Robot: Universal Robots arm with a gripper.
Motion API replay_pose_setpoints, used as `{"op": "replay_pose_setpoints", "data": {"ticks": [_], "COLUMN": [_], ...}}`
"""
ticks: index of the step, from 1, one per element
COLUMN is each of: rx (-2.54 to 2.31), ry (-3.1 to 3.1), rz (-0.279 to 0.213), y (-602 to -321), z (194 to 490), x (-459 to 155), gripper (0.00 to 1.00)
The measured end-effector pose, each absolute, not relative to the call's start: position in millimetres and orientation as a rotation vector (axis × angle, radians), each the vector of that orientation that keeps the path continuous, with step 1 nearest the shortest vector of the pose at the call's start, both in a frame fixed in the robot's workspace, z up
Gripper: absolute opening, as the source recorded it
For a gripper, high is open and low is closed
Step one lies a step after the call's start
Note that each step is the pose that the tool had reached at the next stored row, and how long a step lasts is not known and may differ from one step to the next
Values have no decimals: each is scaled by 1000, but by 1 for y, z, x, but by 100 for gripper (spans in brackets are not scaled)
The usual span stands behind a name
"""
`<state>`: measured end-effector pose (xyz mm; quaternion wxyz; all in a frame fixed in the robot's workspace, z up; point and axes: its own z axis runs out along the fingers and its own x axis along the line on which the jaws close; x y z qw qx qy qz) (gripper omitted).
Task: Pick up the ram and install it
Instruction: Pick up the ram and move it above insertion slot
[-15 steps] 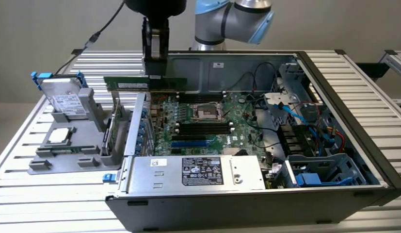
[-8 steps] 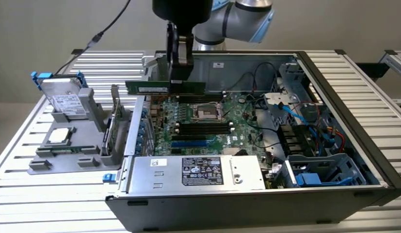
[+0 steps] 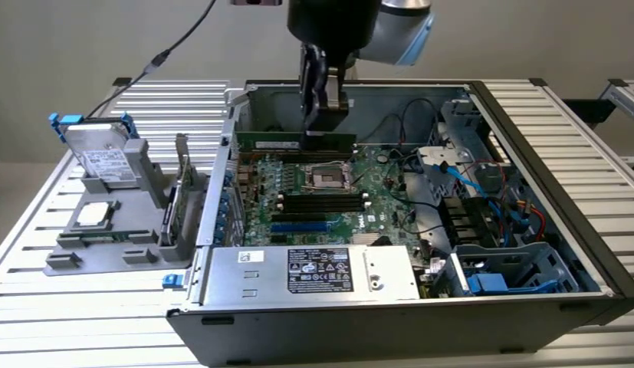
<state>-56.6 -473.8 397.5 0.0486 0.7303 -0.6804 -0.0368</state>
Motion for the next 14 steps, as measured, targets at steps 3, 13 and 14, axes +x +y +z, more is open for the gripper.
{"op": "replay_pose_setpoints", "data": {"ticks": [3, 13, 14], "rx": [2226, 2226, 2226], "ry": [-2074, -2074, -2074], "rz": [-112, -112, -112], "y": [-467, -440, -438], "z": [392, 374, 372], "x": [-43, -8, -8], "gripper": [14, 14, 14]}}
